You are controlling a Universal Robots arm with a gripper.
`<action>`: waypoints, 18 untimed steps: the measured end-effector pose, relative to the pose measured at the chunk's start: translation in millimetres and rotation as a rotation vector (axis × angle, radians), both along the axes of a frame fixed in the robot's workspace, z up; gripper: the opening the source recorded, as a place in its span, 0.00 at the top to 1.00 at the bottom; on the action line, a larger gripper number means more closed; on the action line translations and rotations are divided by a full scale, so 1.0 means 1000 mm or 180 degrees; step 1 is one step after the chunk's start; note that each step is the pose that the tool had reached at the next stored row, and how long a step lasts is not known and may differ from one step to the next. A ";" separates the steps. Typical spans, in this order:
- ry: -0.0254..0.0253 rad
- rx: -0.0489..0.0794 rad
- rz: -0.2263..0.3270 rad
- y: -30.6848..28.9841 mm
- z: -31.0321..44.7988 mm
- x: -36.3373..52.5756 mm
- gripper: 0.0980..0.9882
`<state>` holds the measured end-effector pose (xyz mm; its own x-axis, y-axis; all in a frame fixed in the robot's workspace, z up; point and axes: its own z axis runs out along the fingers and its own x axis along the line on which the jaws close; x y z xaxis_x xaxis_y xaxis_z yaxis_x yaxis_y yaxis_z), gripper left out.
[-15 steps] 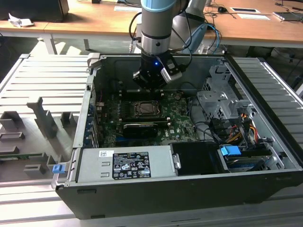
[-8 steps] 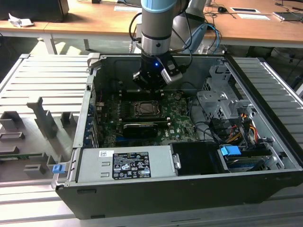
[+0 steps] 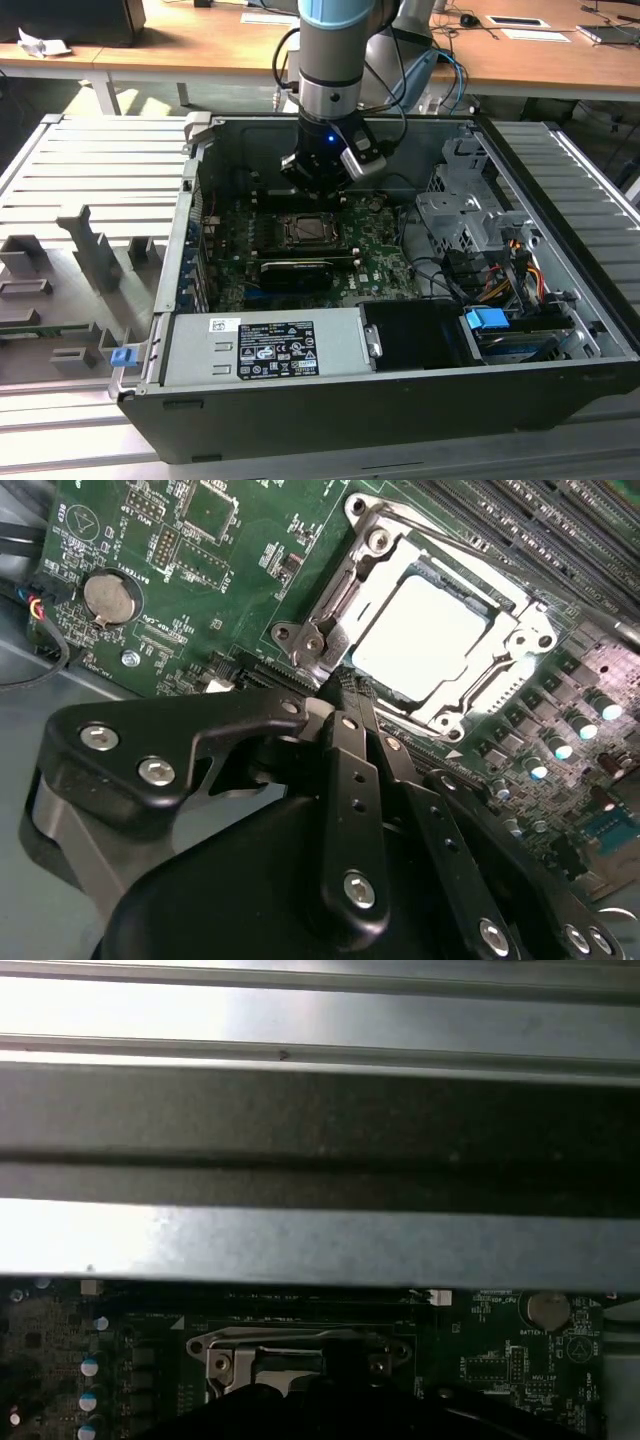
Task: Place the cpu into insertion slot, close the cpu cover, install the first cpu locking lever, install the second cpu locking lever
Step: 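Install the second cpu locking lever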
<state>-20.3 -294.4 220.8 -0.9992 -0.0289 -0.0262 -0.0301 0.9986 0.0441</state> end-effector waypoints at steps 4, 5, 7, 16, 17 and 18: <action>-0.0001 0.0001 0.0000 -0.0005 0.0051 0.0000 0.99; 0.0000 0.0001 0.0000 -0.0007 0.0076 0.0000 0.99; 0.0000 0.0001 -0.0001 -0.0026 0.0080 0.0000 0.99; -0.0001 0.0000 -0.0001 -0.0099 0.0078 0.0000 0.99; 0.0000 0.0000 -0.0001 -0.0104 0.0078 0.0000 0.99; -0.0001 0.0000 -0.0001 -0.0107 0.0078 0.0000 0.99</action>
